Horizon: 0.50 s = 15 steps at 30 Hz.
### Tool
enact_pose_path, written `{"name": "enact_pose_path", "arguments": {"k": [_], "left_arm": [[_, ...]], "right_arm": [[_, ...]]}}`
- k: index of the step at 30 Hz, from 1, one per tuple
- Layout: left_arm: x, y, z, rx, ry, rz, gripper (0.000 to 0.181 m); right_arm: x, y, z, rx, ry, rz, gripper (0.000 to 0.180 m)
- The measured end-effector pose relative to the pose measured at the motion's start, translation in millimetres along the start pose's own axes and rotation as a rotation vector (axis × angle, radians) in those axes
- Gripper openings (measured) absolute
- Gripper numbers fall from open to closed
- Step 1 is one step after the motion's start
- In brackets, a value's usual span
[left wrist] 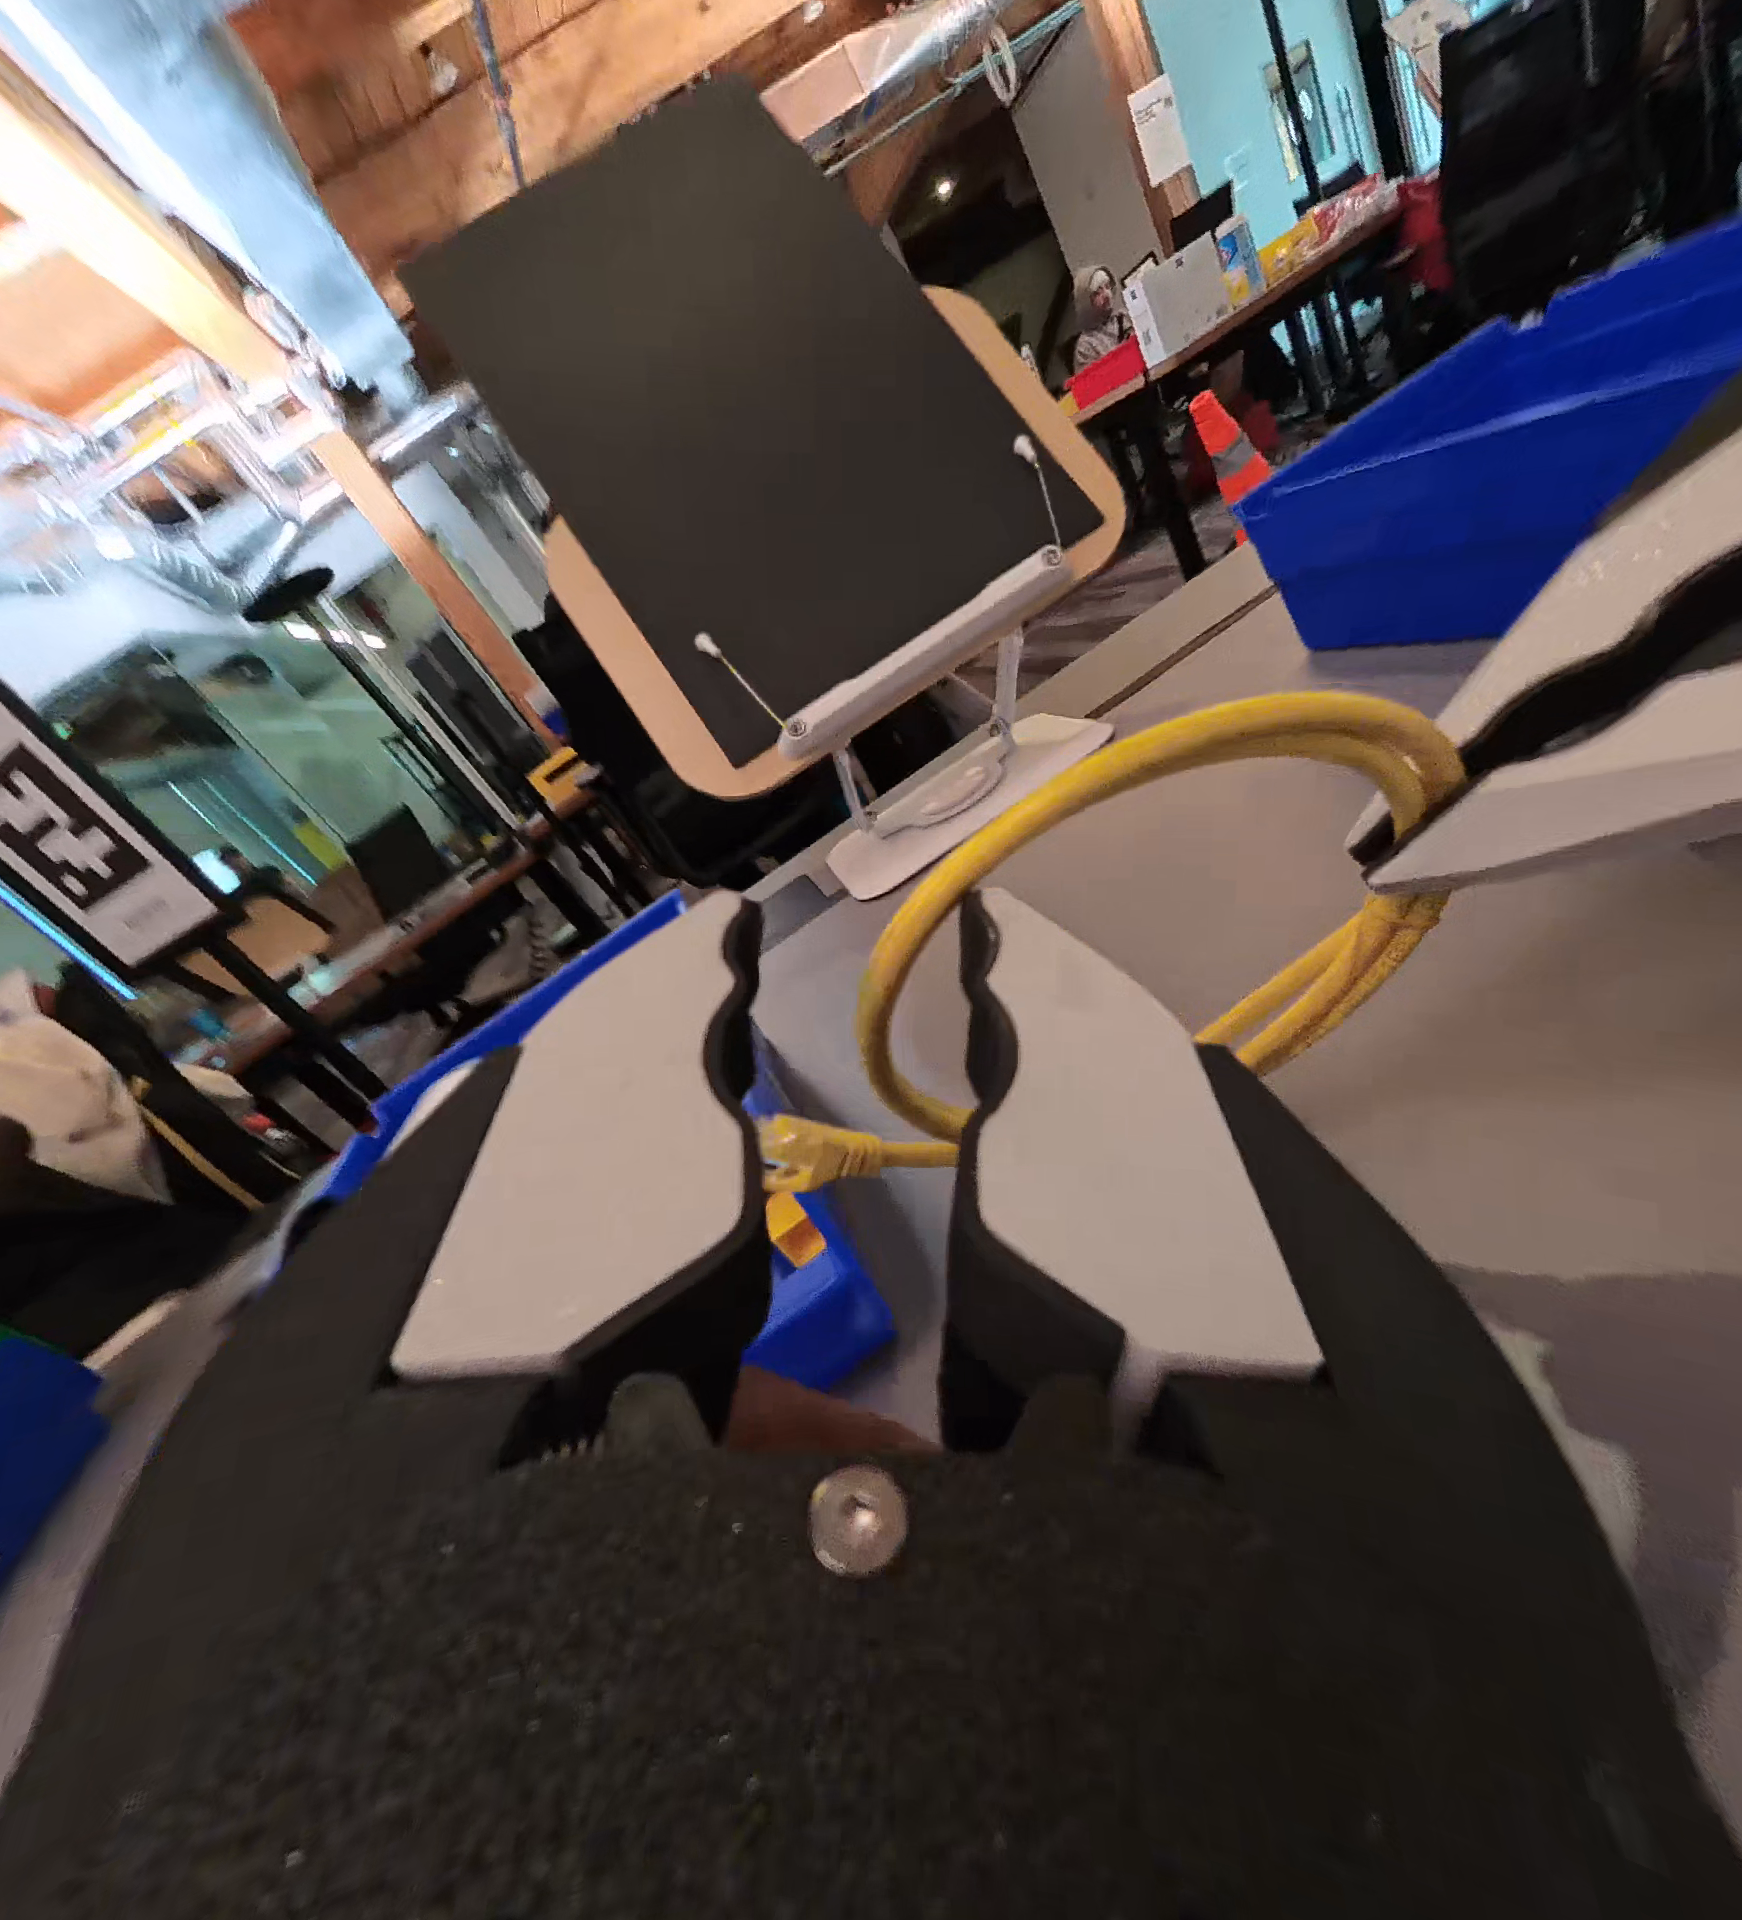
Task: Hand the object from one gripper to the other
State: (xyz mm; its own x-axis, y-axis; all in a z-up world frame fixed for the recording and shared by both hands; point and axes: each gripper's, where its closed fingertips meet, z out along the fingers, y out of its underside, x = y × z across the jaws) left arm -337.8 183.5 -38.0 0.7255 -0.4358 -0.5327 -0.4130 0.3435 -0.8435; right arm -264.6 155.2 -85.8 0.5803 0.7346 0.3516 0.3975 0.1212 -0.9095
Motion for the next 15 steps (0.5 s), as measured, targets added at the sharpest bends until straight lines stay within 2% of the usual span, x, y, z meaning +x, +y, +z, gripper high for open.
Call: {"name": "enact_pose_path", "arguments": {"k": [2, 5, 8, 10, 13, 15], "left_arm": [[7, 5, 0, -0.017, 0.009, 0.100, 0.012], [6, 7, 1, -0.043, -0.002, 0.153, 0.010], [2, 8, 2, -0.059, 0.000, 0.102, 0.008], [1, 9, 2, -0.055, 0.011, 0.069, 0.006], [-11, 6, 0, -0.030, -0.010, -0.036, 0.005], [-21, 7, -1, -0.021, -0.016, -0.130, 0.005]], "right_arm": [[-3, -1, 2, -0.008, -0.005, -0.006, 0.005], [-3, -1, 2, 0.003, 0.007, -0.008, 0.005], [3, -17, -6, 0.127, 0.050, 0.032, 0.010], [9, -26, -13, 0.195, 0.072, 0.055, 0.024], [17, -29, -23, 0.243, -0.002, 0.179, 0.055], [28, -33, -33, 0.313, -0.017, 0.241, 0.062]]}}
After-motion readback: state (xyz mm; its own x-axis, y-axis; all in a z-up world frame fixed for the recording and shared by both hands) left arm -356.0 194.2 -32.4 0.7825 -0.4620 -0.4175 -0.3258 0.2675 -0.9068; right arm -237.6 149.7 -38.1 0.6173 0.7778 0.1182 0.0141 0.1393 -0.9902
